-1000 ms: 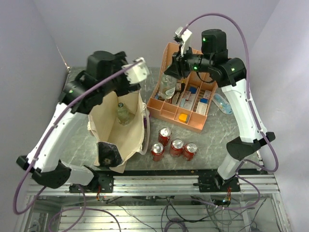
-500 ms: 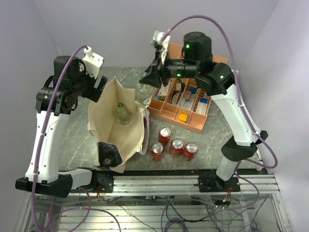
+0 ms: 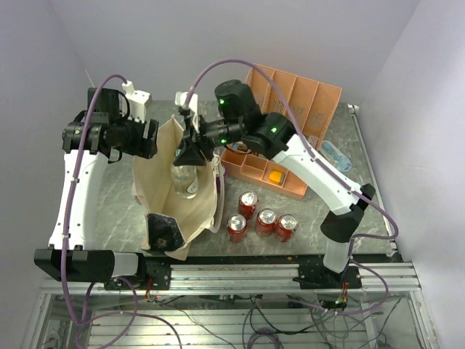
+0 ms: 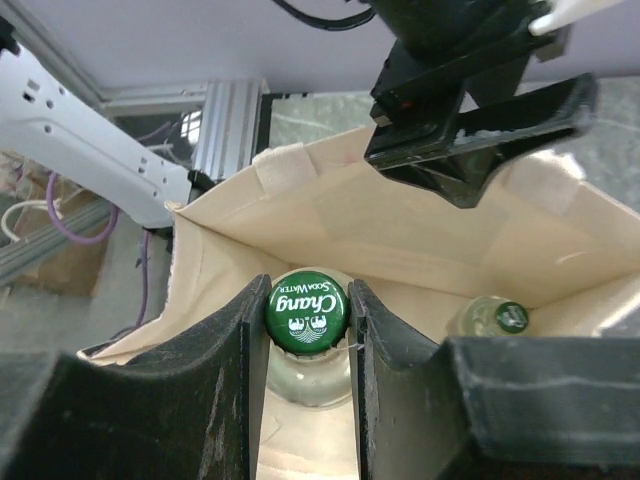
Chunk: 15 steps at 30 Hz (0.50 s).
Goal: Place the beverage into the canvas bag
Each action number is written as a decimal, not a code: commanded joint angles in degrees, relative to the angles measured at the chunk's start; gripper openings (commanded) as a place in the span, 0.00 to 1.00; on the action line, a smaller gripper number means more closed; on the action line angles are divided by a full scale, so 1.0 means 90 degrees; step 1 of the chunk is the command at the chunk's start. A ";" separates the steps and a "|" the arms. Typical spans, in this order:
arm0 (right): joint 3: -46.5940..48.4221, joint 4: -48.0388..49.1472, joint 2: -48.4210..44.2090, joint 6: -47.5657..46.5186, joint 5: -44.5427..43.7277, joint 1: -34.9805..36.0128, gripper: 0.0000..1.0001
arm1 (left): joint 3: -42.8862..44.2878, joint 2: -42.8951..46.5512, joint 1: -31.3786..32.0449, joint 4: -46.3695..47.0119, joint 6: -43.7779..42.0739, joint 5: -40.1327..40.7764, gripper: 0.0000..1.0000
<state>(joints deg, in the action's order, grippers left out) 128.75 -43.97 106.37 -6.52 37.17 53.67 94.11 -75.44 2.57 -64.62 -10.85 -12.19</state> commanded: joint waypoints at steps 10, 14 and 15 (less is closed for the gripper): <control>-0.0799 0.1674 0.0652 -0.0870 0.0295 0.0182 0.00 | -0.0428 -0.0091 -0.0186 -0.0089 0.0200 -0.1022 0.40; -0.1015 0.2015 0.0933 -0.0918 0.0334 0.0065 0.00 | -0.0556 -0.0101 -0.0395 -0.0071 0.0189 -0.1256 0.24; -0.1118 0.2147 0.0964 -0.0900 0.0354 0.0033 0.00 | -0.0576 -0.0109 -0.0422 -0.0088 0.0166 -0.1283 0.21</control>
<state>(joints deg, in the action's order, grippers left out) 119.72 -34.70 115.31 -13.39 38.15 55.07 90.02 -76.51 0.64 -65.45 -9.56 -20.08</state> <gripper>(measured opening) 0.319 0.259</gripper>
